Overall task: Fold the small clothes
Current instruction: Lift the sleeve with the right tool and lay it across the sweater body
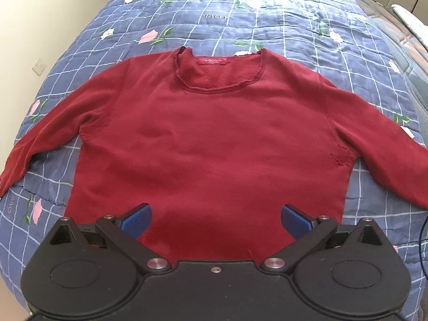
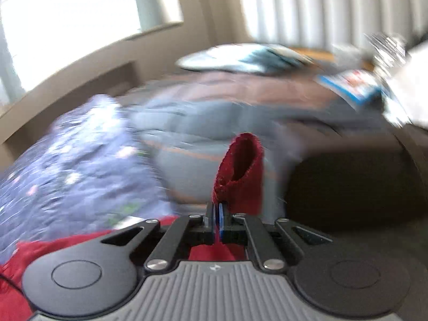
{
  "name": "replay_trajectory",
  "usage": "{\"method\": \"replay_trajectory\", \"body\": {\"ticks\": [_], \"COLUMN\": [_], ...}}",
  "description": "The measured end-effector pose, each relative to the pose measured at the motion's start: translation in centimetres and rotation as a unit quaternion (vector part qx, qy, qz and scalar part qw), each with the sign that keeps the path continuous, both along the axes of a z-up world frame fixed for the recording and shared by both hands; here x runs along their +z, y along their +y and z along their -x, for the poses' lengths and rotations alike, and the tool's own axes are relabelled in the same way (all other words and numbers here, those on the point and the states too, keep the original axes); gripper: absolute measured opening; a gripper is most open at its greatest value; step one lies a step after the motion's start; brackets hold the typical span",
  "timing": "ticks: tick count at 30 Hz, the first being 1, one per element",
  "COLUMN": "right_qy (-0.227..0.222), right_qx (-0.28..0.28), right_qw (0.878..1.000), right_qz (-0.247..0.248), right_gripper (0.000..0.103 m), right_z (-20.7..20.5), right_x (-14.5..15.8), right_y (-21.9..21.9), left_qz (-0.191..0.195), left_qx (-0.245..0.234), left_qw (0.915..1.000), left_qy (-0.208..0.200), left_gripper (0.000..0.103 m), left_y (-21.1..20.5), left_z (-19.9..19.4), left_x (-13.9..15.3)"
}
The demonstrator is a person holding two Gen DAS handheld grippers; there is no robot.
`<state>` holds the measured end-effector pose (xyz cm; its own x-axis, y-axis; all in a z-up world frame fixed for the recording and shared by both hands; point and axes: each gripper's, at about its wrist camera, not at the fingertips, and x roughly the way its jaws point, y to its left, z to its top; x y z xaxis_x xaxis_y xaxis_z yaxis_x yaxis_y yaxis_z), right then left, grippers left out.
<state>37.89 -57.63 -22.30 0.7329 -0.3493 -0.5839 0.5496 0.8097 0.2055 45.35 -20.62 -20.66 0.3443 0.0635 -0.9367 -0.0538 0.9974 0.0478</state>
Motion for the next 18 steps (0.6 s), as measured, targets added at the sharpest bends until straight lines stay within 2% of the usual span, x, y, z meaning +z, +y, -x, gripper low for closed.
{"method": "replay_trajectory", "body": {"ticks": [4, 8, 13, 16, 18], "right_qy": [-0.025, -0.057, -0.090, -0.086, -0.071], "right_qx": [0.077, 0.156, 0.271, 0.340, 0.382], "right_qw": [0.996, 0.985, 0.958, 0.936, 0.920], "right_qz": [0.034, 0.047, 0.038, 0.036, 0.040], "right_gripper": [0.003, 0.003, 0.003, 0.003, 0.003], "right_z": [-3.3, -8.0, -12.5, -14.3, -15.5], "right_x": [3.7, 7.0, 9.4, 8.8, 7.3], "right_y": [4.7, 11.6, 21.7, 27.9, 31.6], "left_qz": [0.015, 0.022, 0.014, 0.009, 0.005], "left_qx": [-0.002, 0.006, 0.025, 0.047, 0.062], "left_qw": [0.9999, 0.9996, 0.9990, 0.9980, 0.9971], "left_qy": [-0.006, -0.018, -0.034, -0.041, -0.043], "left_gripper": [0.102, 0.102, 0.102, 0.102, 0.102], "left_y": [2.0, 5.1, 10.4, 13.9, 16.3], "left_z": [-0.6, -1.3, -2.0, -2.2, -2.2], "left_x": [-0.2, 0.4, 1.7, 2.3, 2.4]}}
